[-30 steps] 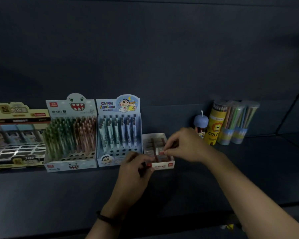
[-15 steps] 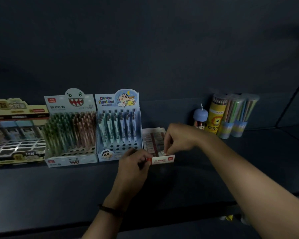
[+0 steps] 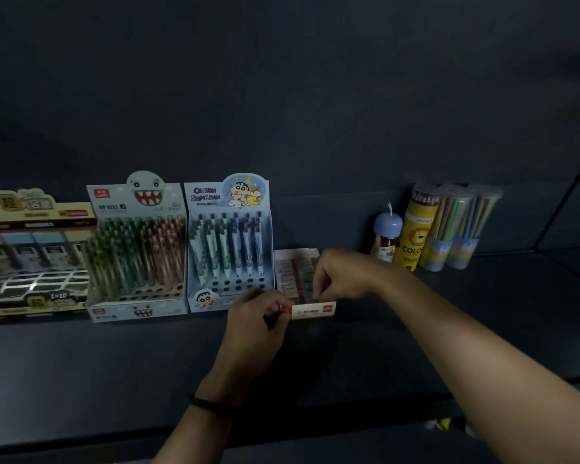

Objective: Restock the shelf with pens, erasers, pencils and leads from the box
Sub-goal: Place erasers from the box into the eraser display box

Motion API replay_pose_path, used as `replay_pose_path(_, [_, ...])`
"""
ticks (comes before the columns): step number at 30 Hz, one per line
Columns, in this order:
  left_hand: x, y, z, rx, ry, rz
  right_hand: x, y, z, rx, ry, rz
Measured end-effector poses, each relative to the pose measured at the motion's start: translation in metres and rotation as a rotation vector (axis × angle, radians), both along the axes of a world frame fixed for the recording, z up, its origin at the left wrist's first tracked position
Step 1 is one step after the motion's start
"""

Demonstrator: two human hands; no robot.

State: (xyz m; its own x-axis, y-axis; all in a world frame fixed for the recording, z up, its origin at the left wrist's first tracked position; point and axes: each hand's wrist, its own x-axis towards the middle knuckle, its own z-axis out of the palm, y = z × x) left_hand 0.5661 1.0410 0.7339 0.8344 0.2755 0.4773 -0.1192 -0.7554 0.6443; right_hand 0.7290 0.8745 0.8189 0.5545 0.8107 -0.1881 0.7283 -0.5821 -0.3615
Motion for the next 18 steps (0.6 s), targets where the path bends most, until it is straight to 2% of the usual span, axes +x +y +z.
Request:
replay_pose_path(1, [0.000, 0.000, 0.000, 0.005, 0.004, -0.001, -0.002, -0.003, 0.001, 0.073, -0.010, -0.013])
replay_pose_path(5, [-0.004, -0.007, 0.007, 0.021, -0.060, -0.016, -0.030, -0.036, 0.006, 0.595, -0.090, -0.206])
replay_pose_path(8, [-0.012, -0.018, 0.018, 0.131, -0.121, -0.076, -0.078, -0.077, -0.001, 0.764, -0.113, -0.410])
replay_pose_path(11, [-0.027, -0.049, 0.030, 0.171, -0.133, -0.304, -0.136, -0.124, -0.023, 0.707, -0.127, -0.605])
replay_pose_path(14, [-0.045, -0.097, 0.026, 0.213, -0.040, -0.577, -0.199, -0.169, -0.056, 0.612, -0.115, -0.838])
replay_pose_path(18, [-0.079, -0.167, -0.010, 0.389, 0.099, -0.848, -0.302, -0.227, -0.115, 0.467, -0.042, -1.178])
